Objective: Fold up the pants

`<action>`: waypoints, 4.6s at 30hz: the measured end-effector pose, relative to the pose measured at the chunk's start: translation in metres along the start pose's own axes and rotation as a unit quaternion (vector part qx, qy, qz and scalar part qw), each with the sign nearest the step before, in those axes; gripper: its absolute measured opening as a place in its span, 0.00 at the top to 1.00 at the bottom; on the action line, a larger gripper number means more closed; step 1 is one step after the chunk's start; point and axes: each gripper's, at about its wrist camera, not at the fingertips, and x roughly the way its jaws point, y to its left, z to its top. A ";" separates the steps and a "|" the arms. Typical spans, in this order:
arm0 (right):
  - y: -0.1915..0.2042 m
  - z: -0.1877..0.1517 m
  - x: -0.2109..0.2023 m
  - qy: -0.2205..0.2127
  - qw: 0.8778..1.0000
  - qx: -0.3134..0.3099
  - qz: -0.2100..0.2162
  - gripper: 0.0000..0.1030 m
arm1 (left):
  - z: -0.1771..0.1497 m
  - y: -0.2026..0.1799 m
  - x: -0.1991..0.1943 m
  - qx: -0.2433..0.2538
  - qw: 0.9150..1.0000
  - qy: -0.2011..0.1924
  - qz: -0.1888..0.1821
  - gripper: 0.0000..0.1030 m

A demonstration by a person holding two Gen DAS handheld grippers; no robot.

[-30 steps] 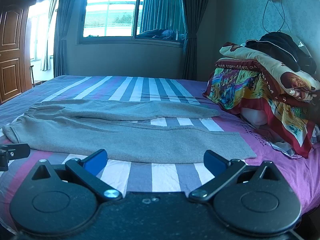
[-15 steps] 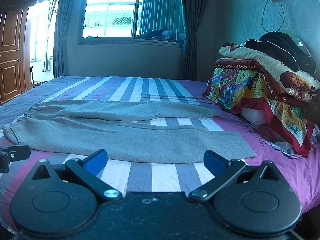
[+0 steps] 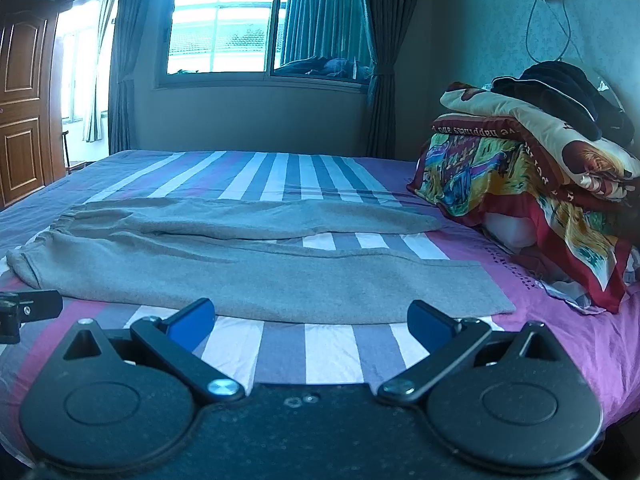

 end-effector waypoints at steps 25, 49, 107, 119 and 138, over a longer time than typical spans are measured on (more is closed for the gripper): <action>-0.015 0.098 0.119 -0.026 0.985 -0.045 0.164 0.01 | 0.102 0.183 0.145 -0.060 0.996 0.015 0.067 0.00; 0.138 0.166 0.514 0.113 0.911 -0.225 0.325 0.37 | 0.182 0.396 0.471 0.001 0.978 0.207 -0.020 0.13; -0.023 0.020 0.297 0.228 0.915 0.254 0.216 0.59 | -0.002 0.355 0.173 -0.406 0.903 0.065 -0.124 0.44; -0.034 0.047 0.215 0.097 0.940 0.218 0.245 0.96 | 0.041 0.359 0.174 -0.289 0.951 0.064 -0.090 0.78; -0.045 -0.013 0.228 0.181 0.952 0.185 0.161 0.40 | 0.040 0.315 0.146 -0.202 0.974 0.090 0.051 0.50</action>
